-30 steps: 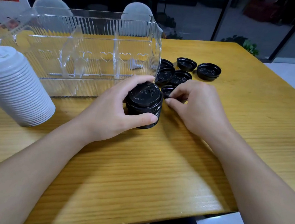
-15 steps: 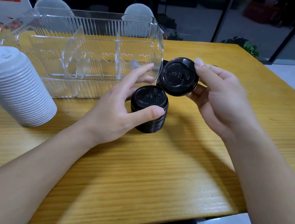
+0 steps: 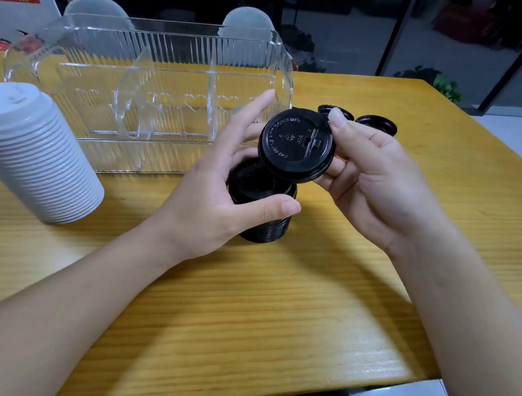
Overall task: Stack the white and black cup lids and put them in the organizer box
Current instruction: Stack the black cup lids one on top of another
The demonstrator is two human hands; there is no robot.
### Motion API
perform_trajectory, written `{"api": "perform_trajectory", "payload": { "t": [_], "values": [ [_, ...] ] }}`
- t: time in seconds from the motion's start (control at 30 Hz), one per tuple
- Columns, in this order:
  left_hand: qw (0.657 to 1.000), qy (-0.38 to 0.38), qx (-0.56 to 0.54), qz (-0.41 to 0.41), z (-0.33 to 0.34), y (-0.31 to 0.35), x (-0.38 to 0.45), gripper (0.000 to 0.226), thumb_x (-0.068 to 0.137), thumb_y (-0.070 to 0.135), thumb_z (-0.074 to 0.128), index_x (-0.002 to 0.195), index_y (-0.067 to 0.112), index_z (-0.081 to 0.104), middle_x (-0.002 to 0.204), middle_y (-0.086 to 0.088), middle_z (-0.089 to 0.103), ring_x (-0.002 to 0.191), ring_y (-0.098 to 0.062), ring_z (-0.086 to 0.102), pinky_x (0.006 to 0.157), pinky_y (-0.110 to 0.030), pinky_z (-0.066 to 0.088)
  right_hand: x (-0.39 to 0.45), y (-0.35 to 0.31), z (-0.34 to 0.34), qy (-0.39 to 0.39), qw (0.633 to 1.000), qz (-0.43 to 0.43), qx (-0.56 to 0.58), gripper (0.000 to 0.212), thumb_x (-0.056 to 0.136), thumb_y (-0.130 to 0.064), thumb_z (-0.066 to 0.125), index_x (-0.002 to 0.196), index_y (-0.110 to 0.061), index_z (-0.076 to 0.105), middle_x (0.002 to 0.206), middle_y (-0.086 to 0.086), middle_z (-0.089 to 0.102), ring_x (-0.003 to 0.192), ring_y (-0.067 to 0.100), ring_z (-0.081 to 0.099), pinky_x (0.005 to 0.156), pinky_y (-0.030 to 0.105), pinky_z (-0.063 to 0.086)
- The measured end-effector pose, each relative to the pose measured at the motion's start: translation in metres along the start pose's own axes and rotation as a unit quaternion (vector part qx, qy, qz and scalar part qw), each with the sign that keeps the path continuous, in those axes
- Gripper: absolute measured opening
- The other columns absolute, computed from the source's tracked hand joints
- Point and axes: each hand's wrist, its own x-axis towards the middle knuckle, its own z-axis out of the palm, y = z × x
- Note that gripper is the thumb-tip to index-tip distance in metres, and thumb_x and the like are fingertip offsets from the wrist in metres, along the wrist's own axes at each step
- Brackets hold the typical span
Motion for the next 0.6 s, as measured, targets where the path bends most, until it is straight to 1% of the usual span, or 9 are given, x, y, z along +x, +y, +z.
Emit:
{"api": "perform_trajectory", "payload": {
  "t": [0.1, 0.2, 0.3, 0.33, 0.4, 0.43, 0.47, 0.53, 0.6],
  "values": [
    [0.999, 0.009, 0.022, 0.027, -0.0026, 0.0011, 0.0015, 0.100, 0.094, 0.026, 0.093, 0.176, 0.019, 0.037, 0.168, 0.007, 0.058, 0.159, -0.024, 0.055, 0.133, -0.052, 0.042, 0.0004, 0.0016, 0.0004, 0.002, 1.000, 0.003, -0.004, 0.027, 0.114, -0.025, 0.061, 0.115, -0.006, 0.081, 0.111, 0.017, 0.074, 0.089, 0.021, 0.069, 0.097, 0.040, 0.057],
    [0.998, 0.032, 0.031, 0.044, -0.0038, -0.0017, 0.0026, 0.083, 0.093, 0.021, 0.094, 0.165, 0.015, 0.052, 0.160, 0.003, 0.066, 0.154, -0.028, 0.060, 0.128, -0.055, 0.047, 0.0005, 0.0030, 0.0011, -0.001, 1.000, 0.000, -0.022, 0.027, 0.113, -0.024, 0.063, 0.115, -0.001, 0.078, 0.107, 0.022, 0.072, 0.087, 0.023, 0.069, 0.097, 0.044, 0.052],
    [0.997, 0.053, 0.034, 0.046, -0.0039, -0.0011, 0.0027, 0.077, 0.090, 0.019, 0.097, 0.155, 0.014, 0.058, 0.151, -0.001, 0.070, 0.146, -0.030, 0.065, 0.123, -0.055, 0.051, 0.0003, 0.0053, 0.0014, 0.010, 0.997, -0.037, -0.074, 0.033, 0.112, -0.025, 0.066, 0.121, 0.004, 0.077, 0.115, 0.033, 0.072, 0.101, 0.034, 0.069, 0.100, 0.049, 0.054],
    [0.997, 0.059, 0.033, 0.045, -0.0046, -0.0008, 0.0029, 0.076, 0.089, 0.019, 0.098, 0.153, 0.013, 0.058, 0.149, -0.002, 0.071, 0.144, -0.030, 0.066, 0.122, -0.055, 0.052, -0.0004, 0.0051, 0.0013, 0.017, 0.992, -0.065, -0.107, 0.033, 0.111, -0.026, 0.069, 0.125, 0.002, 0.077, 0.122, 0.030, 0.076, 0.108, 0.034, 0.071, 0.103, 0.049, 0.057],
    [0.996, 0.070, 0.033, 0.041, -0.0069, -0.0006, 0.0032, 0.075, 0.087, 0.022, 0.101, 0.148, 0.010, 0.059, 0.145, -0.002, 0.072, 0.140, -0.030, 0.067, 0.120, -0.054, 0.053, -0.0028, 0.0037, 0.0009, 0.016, 0.979, -0.122, -0.161, 0.034, 0.108, -0.026, 0.074, 0.135, -0.007, 0.075, 0.131, 0.015, 0.079, 0.124, 0.027, 0.075, 0.106, 0.045, 0.060],
    [0.996, 0.075, 0.034, 0.039, -0.0080, -0.0004, 0.0032, 0.074, 0.087, 0.025, 0.101, 0.147, 0.009, 0.059, 0.143, -0.001, 0.072, 0.139, -0.030, 0.068, 0.119, -0.054, 0.054, -0.0044, 0.0035, 0.0008, 0.001, 0.974, -0.140, -0.180, 0.037, 0.105, -0.024, 0.076, 0.139, -0.009, 0.073, 0.135, 0.009, 0.079, 0.130, 0.025, 0.073, 0.108, 0.044, 0.059],
    [0.996, 0.079, 0.037, 0.036, -0.0087, 0.0001, 0.0032, 0.073, 0.087, 0.028, 0.101, 0.145, 0.010, 0.060, 0.141, 0.000, 0.073, 0.138, -0.030, 0.068, 0.118, -0.055, 0.054, -0.0056, 0.0041, 0.0007, -0.018, 0.966, -0.153, -0.206, 0.043, 0.102, -0.022, 0.080, 0.142, -0.010, 0.072, 0.139, 0.006, 0.077, 0.135, 0.024, 0.071, 0.111, 0.047, 0.058],
    [0.995, 0.076, 0.055, 0.027, -0.0094, 0.0027, 0.0028, 0.070, 0.088, 0.036, 0.099, 0.142, 0.012, 0.062, 0.137, 0.004, 0.073, 0.136, -0.029, 0.069, 0.117, -0.053, 0.055, -0.0064, 0.0073, 0.0013, -0.044, 0.945, -0.175, -0.275, 0.051, 0.095, -0.019, 0.088, 0.144, -0.012, 0.071, 0.140, 0.002, 0.077, 0.136, 0.024, 0.071, 0.116, 0.056, 0.054],
    [0.995, 0.066, 0.077, 0.014, -0.0096, 0.0031, 0.0023, 0.069, 0.086, 0.042, 0.098, 0.140, 0.016, 0.063, 0.135, 0.009, 0.072, 0.136, -0.025, 0.068, 0.115, -0.050, 0.056, -0.0052, 0.0107, 0.0009, -0.050, 0.931, -0.178, -0.315, 0.052, 0.092, -0.017, 0.093, 0.139, -0.010, 0.075, 0.134, 0.000, 0.080, 0.128, 0.022, 0.074, 0.114, 0.055, 0.056]
  ]
}}
